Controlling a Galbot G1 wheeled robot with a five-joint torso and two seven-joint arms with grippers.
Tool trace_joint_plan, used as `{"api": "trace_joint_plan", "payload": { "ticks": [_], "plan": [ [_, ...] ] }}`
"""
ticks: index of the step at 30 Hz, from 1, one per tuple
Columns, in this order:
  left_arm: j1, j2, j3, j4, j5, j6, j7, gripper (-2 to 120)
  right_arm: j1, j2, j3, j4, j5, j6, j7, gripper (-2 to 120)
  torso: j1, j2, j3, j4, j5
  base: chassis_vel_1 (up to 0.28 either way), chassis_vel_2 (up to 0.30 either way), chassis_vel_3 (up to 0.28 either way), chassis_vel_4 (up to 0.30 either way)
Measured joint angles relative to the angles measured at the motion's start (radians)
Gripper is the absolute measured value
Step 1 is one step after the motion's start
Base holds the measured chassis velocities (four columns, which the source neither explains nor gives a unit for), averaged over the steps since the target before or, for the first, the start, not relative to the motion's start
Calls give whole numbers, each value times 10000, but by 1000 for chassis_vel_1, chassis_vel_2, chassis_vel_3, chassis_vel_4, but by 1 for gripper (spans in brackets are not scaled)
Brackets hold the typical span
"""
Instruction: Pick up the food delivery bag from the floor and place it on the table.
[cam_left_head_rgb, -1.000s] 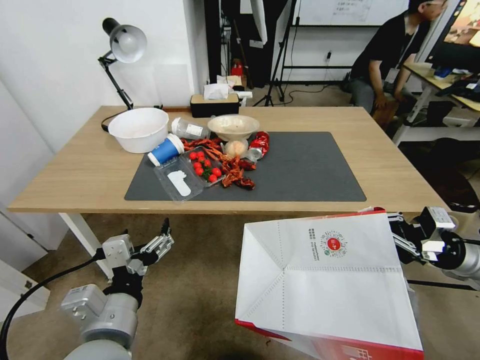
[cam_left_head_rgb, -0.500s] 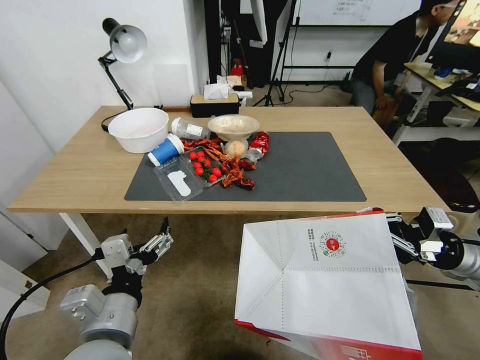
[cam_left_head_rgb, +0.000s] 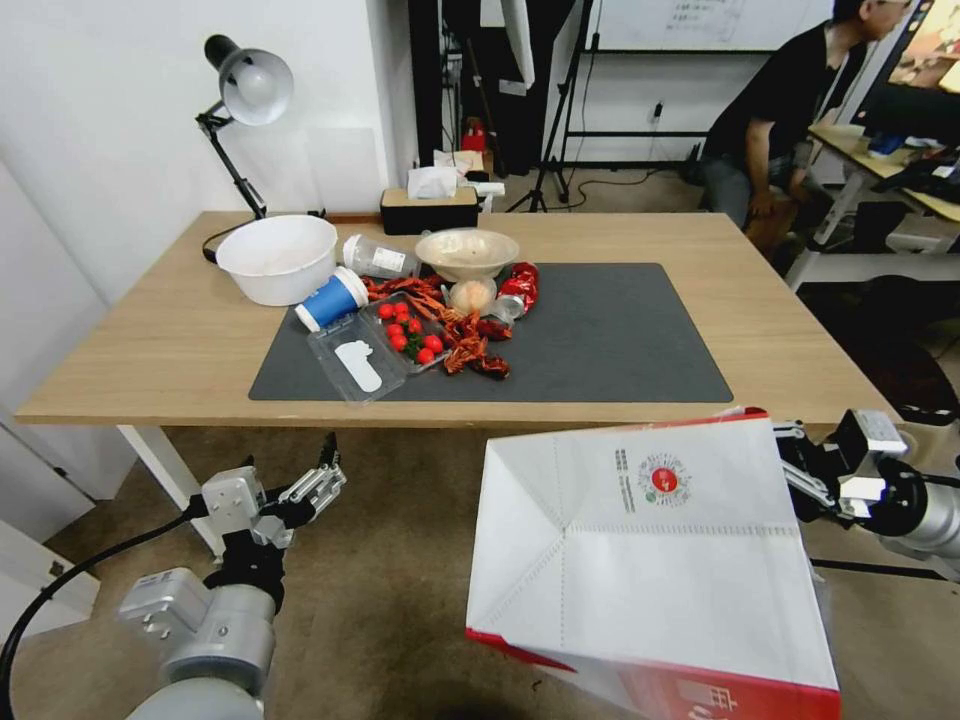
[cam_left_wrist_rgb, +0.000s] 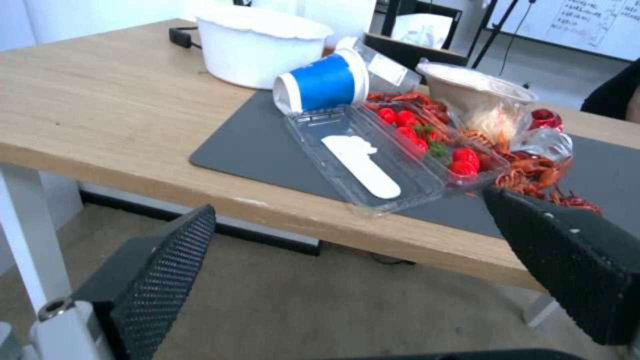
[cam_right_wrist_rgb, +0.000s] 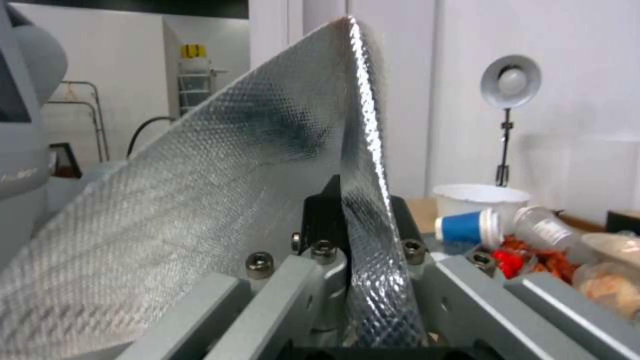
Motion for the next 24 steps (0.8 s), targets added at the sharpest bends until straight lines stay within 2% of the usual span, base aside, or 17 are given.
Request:
{"api": "trace_joint_plan", "payload": {
  "ticks": [9,12,18,20,21,22,24],
  "plan": [
    [-13,-14,-18,0,14,-23,0,100,-100,-139,452,226,848,277,871,0,-11,-26,-14,0,0,0,0,0,0],
    [-10,7,-26,0,22,-75,-17,100,-612,-316,1140,831,2147,288,2021,0,-16,-33,-19,0,-1,0,0,0,0],
    [-37,15,28,0,25,-83,-46,100,-1045,-619,1990,1266,3414,437,3108,0,-17,-40,-22,-1,0,0,0,0,0],
    [-26,-14,64,0,46,-102,-46,100,-1022,-725,2164,1483,3663,675,4331,0,-19,-41,-24,-1,0,0,0,0,0],
    [-15,-17,66,0,61,-129,-49,100,-949,-821,2201,1627,3775,837,5350,0,-20,-43,-24,1,0,0,0,0,0],
    [-15,-17,66,0,61,-129,-49,100,-949,-821,2201,1627,3775,837,5350,0,-20,-43,-24,1,0,0,0,0,0],
    [2,-20,52,0,76,-170,-61,100,-708,-997,2138,1817,3823,1025,7008,0,-20,-46,-25,1,0,0,0,0,0]
  ]
}}
